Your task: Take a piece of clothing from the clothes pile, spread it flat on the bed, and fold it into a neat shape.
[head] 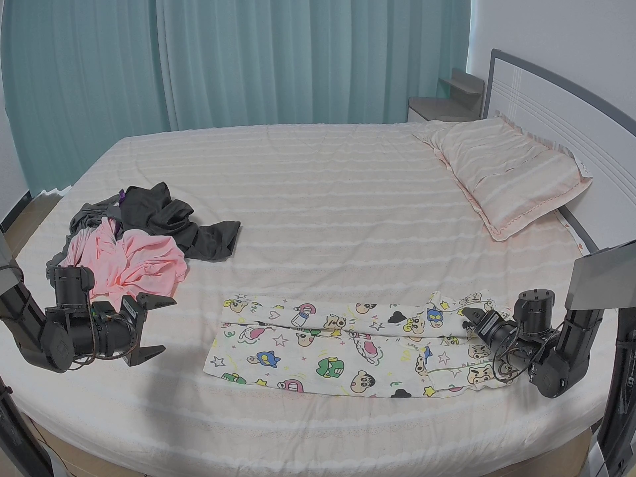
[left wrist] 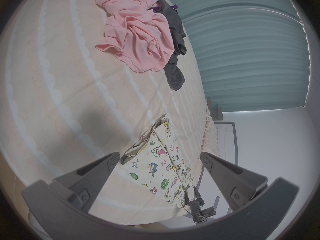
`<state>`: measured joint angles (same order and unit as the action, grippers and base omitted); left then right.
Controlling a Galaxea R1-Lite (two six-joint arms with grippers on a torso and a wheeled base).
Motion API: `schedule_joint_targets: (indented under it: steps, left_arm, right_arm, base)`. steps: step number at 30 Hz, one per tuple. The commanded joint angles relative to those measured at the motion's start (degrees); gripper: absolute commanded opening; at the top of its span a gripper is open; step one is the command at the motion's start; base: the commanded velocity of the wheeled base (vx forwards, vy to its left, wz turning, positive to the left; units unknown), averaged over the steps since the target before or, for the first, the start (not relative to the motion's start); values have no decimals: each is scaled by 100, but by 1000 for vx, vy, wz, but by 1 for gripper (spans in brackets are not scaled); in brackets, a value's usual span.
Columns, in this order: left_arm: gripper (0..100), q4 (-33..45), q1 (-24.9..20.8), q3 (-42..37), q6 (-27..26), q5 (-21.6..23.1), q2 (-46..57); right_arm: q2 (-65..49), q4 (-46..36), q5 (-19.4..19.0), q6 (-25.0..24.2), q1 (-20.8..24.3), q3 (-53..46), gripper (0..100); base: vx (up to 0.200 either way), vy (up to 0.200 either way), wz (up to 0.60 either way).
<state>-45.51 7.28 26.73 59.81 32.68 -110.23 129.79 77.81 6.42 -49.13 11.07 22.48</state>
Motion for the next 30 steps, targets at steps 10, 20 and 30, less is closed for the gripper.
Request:
schedule_joint_targets:
  steps: [10, 20, 30]
  left_arm:
    - [100, -2, 2, 7, 5, 1, -25]
    - [100, -2, 2, 7, 5, 1, -43]
    - [100, -2, 2, 7, 5, -8, -51]
  right_arm:
    - [521, 6, 131, -71, -149, 213, 100]
    - [538, 6, 333, -299, -184, 529, 100]
    - [468, -117, 632, -273, -202, 415, 0]
  base:
    - [0, 0, 0]
    - [0, 0, 0]
    - [0, 0, 0]
